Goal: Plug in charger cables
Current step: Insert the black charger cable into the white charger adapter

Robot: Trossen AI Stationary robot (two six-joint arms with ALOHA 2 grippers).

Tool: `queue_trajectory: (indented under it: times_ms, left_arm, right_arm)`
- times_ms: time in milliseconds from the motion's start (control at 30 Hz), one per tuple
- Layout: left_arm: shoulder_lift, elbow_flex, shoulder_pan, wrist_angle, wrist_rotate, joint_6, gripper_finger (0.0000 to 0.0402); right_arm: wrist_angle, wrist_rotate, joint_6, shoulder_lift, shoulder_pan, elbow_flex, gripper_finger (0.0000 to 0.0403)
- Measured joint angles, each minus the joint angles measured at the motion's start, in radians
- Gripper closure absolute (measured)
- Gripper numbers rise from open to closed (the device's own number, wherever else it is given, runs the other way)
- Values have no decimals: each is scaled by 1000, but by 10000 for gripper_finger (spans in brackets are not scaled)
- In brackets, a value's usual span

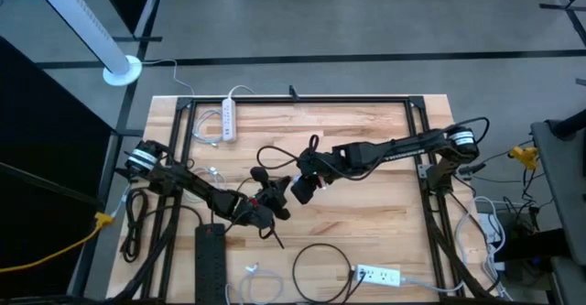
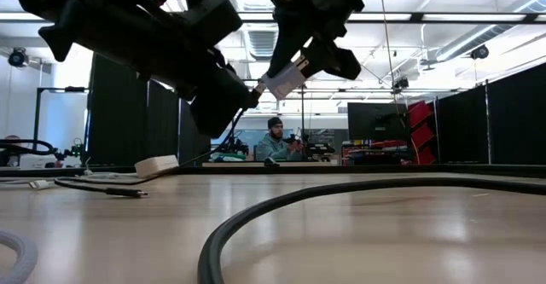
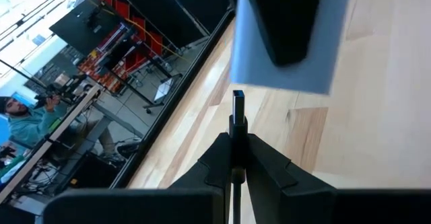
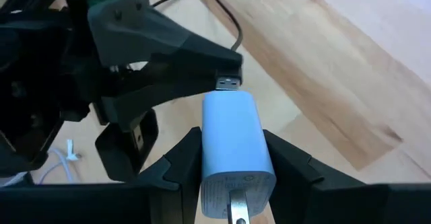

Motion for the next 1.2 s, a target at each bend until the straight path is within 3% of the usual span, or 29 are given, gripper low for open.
queue_trajectory:
  times_ms: [667, 1200]
  left_arm:
    - [0, -1, 1, -2, 34, -18, 383]
    - [4, -4, -12, -61, 47, 8, 383]
  right_arm:
    - [9, -13, 9, 5, -39, 1, 288]
    - [42, -58, 15, 80, -41, 2, 288]
